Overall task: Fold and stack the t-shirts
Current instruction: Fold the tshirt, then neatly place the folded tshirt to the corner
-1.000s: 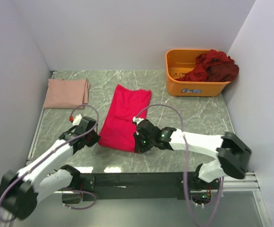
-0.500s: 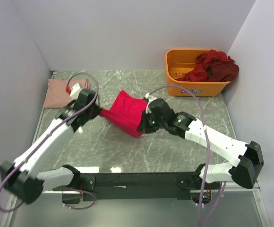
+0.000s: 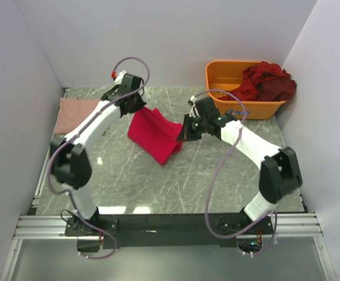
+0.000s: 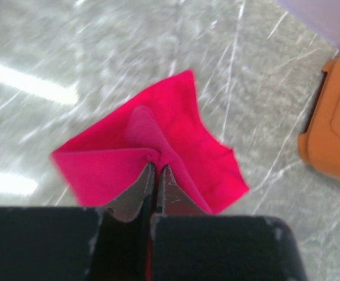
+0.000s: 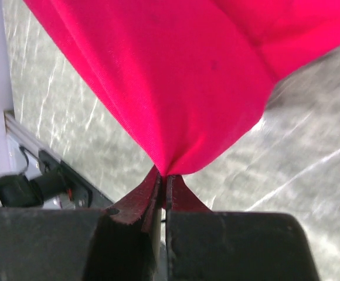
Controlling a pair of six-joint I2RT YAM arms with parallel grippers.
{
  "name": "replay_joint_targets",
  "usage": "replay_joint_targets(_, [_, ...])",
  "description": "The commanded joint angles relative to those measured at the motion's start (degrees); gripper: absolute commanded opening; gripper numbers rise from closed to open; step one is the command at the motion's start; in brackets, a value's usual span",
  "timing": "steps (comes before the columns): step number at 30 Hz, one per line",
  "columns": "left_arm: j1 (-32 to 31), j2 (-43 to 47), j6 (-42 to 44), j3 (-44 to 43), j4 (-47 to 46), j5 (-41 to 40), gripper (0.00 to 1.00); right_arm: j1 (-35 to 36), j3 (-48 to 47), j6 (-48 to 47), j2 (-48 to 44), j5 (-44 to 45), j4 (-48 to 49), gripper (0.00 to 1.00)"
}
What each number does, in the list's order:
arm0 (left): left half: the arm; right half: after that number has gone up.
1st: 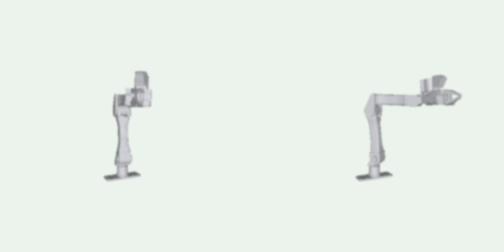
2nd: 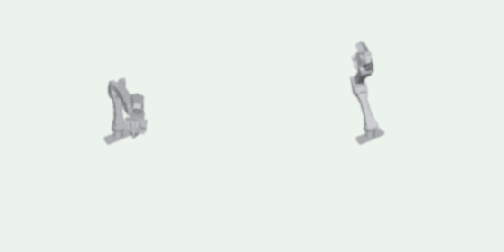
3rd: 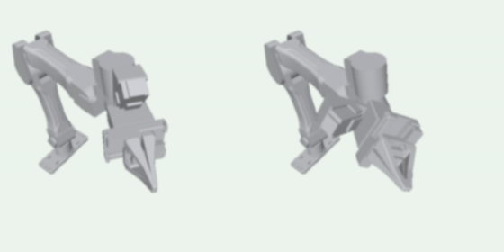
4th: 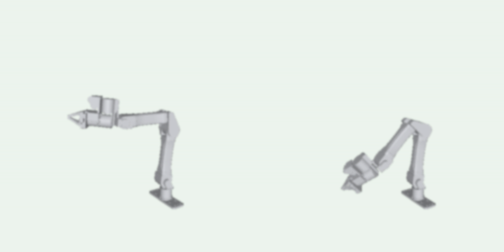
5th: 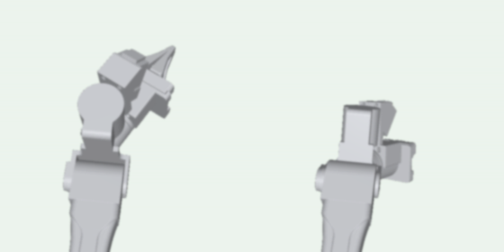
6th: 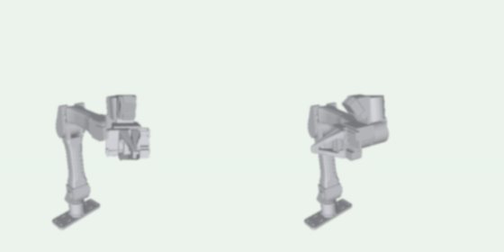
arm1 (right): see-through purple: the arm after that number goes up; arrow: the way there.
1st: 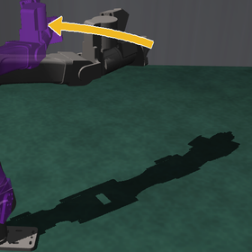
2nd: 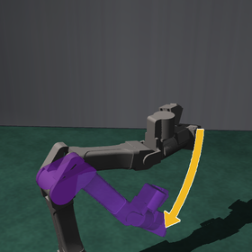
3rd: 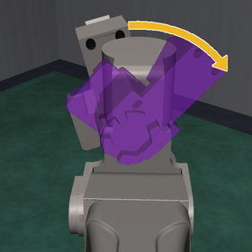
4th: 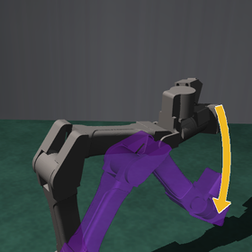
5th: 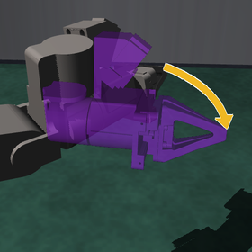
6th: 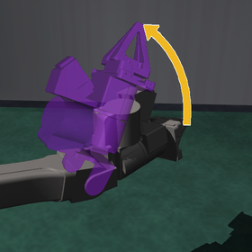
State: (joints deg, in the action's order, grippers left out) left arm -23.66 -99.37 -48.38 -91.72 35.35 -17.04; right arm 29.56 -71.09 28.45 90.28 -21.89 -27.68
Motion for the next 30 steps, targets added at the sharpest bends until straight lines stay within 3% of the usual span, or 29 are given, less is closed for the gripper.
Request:
replay_joint_targets(1, [1.6, -8.17, 5.04, -8.72, -3.89, 1.3, 0.01, -4.76, -3.96, -1.64, 5.23, -6.93, 0.87, 0.0])
replay_joint_targets(4, [1.86, -15.12, 6.1, -14.7, -5.03, 3.85, 0.02, -7.06, -7.48, -1.03, 11.55, -8.17, 1.75, 0.05])
replay_joint_targets(7, [2.65, -22.06, 6.71, -21.11, -4.95, 6.75, 0.16, -9.6, -13.09, -0.23, 17.88, -6.24, 1.23, 0.21])
replay_joint_targets(8, [2.92, -23.75, 6.63, -25.13, -2.77, 7.89, 0.4, -10.57, -14.41, -0.06, 19.31, -5.8, -0.08, 0.33])
replay_joint_targets(9, [3.35, -25.15, 6.89, -26.82, -1.96, 8.51, 0.58, -10.93, -15.47, -0.15, 21.06, -4.58, -0.44, 0.54])
replay_joint_targets(11, [3.71, -27.01, 7.77, -27.98, -1.34, 9.91, 0.99, -10.84, -17.23, -1.54, 21.25, -3.08, -1.14, 0.65])
replay_joint_targets(12, [3.88, -26.67, 8.73, -27.11, -2.73, 11.75, 0.99, -10.84, -17.33, -1.9, 20.21, -1.85, -1.49, 0.74])
replay_joint_targets(15, [4.93, -22.89, 16.09, -19.48, -7.65, 17.1, 0.99, -10.58, -13.39, -2.87, 13.91, -1.58, 0.78, 0.81])
replay_joint_targets(20, [8.62, -17.52, 23.23, -5.95, -13.29, 26.51, 0.99, -8.82, -1.53, -4.27, 4.48, 2.47, 3.33, 0.82])
replay_joint_targets(28, [10.56, -24.11, 36.24, -6.36, -10.93, 41.01, 0.99, -8.29, 10.96, -5.07, -5.11, 2.64, 4.04, 0.82])
replay_joint_targets(30, [10.65, -26.03, 37.13, -6.71, -10.92, 40.68, 0.99, -8.2, 12.2, -5.16, -8.34, 1.42, 4.3, 0.82])
